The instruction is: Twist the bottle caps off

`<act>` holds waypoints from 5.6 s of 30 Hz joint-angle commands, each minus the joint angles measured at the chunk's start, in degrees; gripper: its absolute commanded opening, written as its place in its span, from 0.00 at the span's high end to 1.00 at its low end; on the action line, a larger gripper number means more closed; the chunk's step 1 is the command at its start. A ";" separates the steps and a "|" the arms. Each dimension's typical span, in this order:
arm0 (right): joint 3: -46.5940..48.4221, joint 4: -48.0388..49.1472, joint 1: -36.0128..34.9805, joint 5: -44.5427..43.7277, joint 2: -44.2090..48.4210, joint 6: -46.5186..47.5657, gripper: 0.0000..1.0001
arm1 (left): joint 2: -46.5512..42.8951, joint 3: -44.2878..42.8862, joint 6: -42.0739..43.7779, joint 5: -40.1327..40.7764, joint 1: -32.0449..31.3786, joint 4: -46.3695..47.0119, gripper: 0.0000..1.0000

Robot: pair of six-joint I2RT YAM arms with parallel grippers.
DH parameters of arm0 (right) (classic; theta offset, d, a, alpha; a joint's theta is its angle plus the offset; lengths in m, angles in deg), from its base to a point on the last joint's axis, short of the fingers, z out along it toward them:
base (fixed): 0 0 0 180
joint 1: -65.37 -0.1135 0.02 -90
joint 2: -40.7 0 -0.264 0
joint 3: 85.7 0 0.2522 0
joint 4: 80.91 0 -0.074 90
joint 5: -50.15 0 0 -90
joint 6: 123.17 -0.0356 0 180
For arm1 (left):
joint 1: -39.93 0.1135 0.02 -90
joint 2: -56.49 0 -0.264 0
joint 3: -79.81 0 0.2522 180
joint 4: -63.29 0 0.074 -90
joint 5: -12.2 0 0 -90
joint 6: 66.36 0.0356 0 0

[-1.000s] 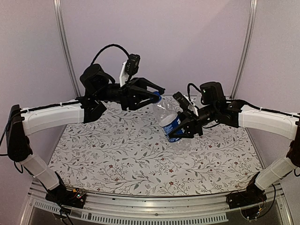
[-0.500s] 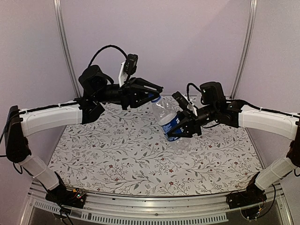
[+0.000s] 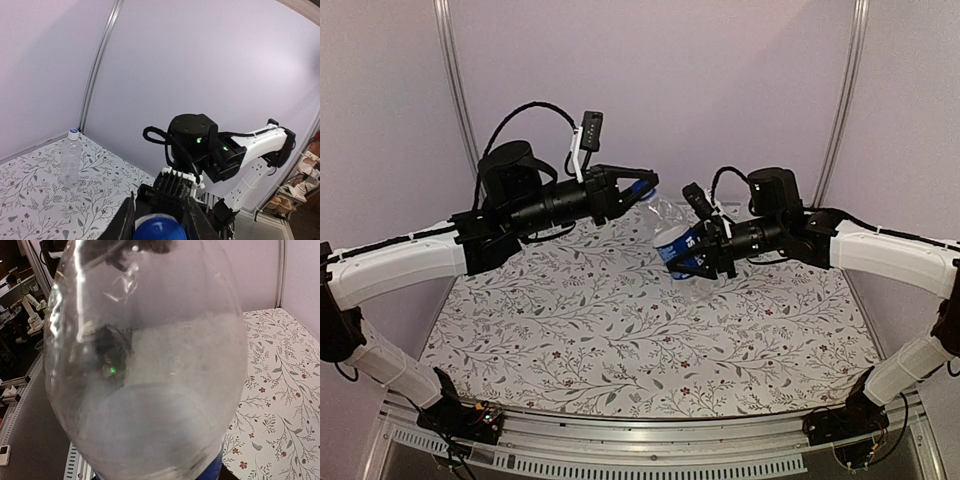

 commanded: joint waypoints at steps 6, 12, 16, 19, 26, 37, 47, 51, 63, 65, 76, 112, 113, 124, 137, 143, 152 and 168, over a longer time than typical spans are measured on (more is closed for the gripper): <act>1.58 -2.98 -0.03 -6.71 -0.54 -1.92 0.60 | 0.99 -8.15 -0.65 20.18 -3.85 -12.89 0.76; 1.11 -3.15 -0.09 -6.51 -0.11 -1.63 0.60 | 0.38 -7.49 -0.28 19.73 -3.88 -11.54 0.57; 1.00 -3.27 -0.11 -5.44 -0.10 -1.32 0.60 | -0.18 -6.53 0.84 16.55 -3.60 -9.28 0.36; 0.88 -3.24 -0.10 -4.04 -0.10 -0.94 0.60 | -0.60 -5.85 1.47 12.89 -2.77 -7.80 0.25; 0.86 -3.68 -0.09 2.57 -0.12 0.73 0.60 | -2.10 -2.36 3.12 -2.12 1.25 -0.91 0.17; 1.54 -3.31 -0.12 14.71 -0.53 1.68 0.60 | -0.53 0.28 2.38 -25.96 5.85 10.86 0.24; 1.32 -3.07 -0.06 16.69 -0.81 1.51 0.60 | 4.40 -2.96 0.76 -33.05 5.98 13.69 0.34; 1.06 -3.07 -0.21 16.77 -0.73 1.50 0.60 | 5.92 -3.99 -0.35 -34.29 5.99 14.69 0.39; 0.53 -2.98 -0.21 16.38 -1.05 1.55 0.60 | 7.29 -3.60 -1.89 -35.10 5.97 16.84 0.59; 0.55 -3.02 -0.17 16.33 -1.20 1.50 0.60 | 7.40 -3.57 -1.86 -34.99 5.93 16.76 0.63; 0.49 -3.25 -0.21 14.04 -0.85 1.77 0.60 | 6.27 -2.08 -2.22 -33.08 6.12 16.62 0.79; 1.18 -2.94 -0.21 -12.52 -0.19 -1.66 0.60 | -0.68 -3.81 -0.75 16.54 -1.78 -7.46 0.75; 1.16 -2.88 -0.20 -12.46 -0.23 -1.60 0.60 | -0.63 -3.83 -0.65 16.38 -1.80 -7.30 0.75; 0.73 -2.66 -0.20 -11.41 -1.02 -1.16 0.60 | -1.41 -3.23 -4.05 15.66 -0.73 -5.35 0.77; 0.46 -2.46 -0.21 -13.06 -0.62 -1.07 0.60 | -2.21 -3.57 -11.96 22.02 -0.55 -9.57 0.75; 0.29 -1.95 -0.20 -9.95 -0.60 -0.91 0.60 | -1.98 -2.41 -11.64 18.18 -0.54 -6.28 0.70; 0.37 -1.39 -0.18 -8.57 -0.54 -1.36 0.60 | -0.07 -2.52 -8.34 11.52 -0.46 -2.65 0.56; -0.97 -1.04 0.02 -12.85 0.08 -2.27 0.61 | -2.90 -0.33 -2.27 17.28 -0.05 -6.25 0.46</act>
